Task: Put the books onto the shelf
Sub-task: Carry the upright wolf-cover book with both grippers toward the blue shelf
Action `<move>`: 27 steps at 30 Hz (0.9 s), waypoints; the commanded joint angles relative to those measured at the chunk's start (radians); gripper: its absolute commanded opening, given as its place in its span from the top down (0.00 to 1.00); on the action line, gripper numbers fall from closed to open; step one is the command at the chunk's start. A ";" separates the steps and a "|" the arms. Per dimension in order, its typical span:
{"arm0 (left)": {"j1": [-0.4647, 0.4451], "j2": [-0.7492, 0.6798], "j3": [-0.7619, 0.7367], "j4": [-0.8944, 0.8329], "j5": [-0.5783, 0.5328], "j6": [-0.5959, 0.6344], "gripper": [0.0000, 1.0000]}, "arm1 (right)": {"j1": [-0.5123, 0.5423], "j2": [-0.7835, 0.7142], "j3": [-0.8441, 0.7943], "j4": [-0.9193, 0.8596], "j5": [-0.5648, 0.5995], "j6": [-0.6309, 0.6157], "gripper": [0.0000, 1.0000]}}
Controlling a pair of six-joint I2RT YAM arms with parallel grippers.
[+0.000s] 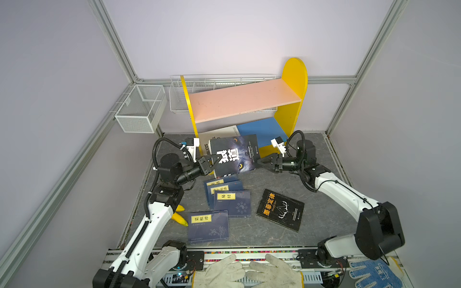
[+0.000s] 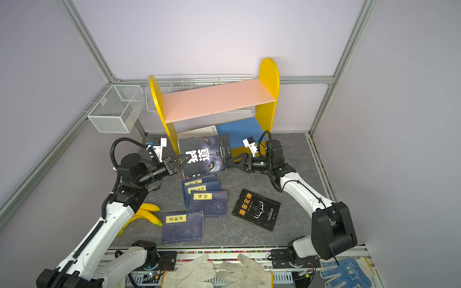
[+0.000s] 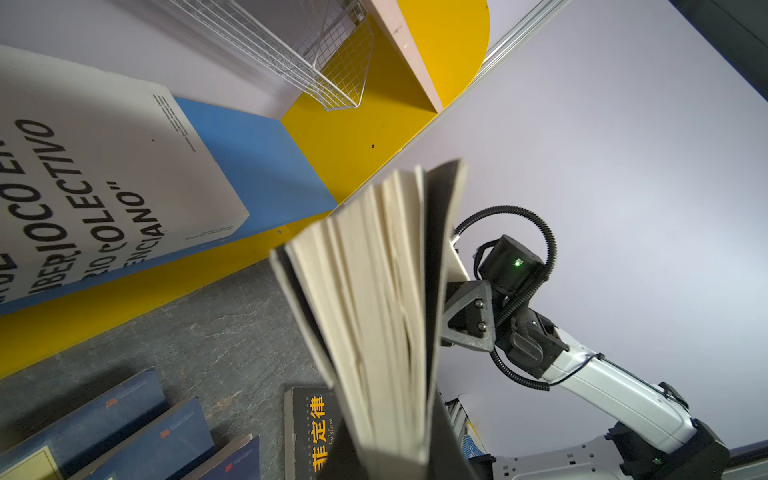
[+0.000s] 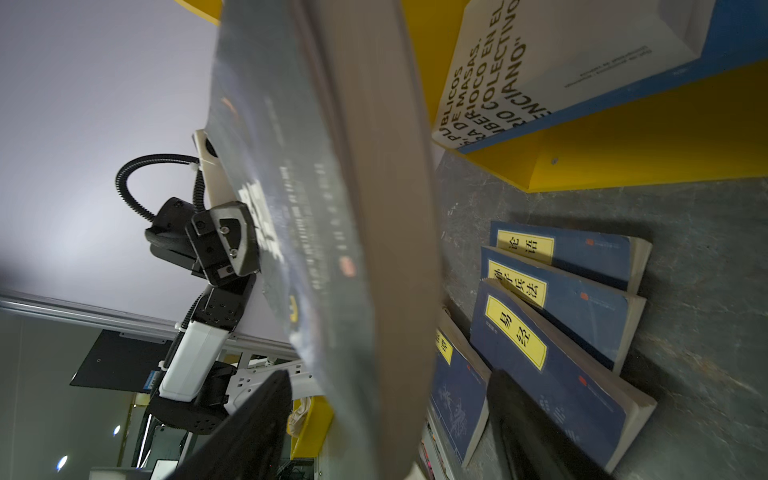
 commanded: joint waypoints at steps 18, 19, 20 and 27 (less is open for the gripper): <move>0.009 0.010 0.010 0.228 0.053 -0.111 1.00 | 0.034 0.020 -0.072 0.426 -0.078 0.207 0.42; 0.010 0.015 0.010 0.237 0.054 -0.117 1.00 | 0.041 0.021 -0.070 0.438 -0.075 0.213 0.46; 0.011 0.022 0.008 0.254 0.057 -0.127 1.00 | 0.049 0.023 -0.069 0.440 -0.069 0.217 0.52; 0.012 0.048 0.008 0.263 0.056 -0.125 1.00 | 0.061 0.032 -0.076 0.459 -0.021 0.254 0.78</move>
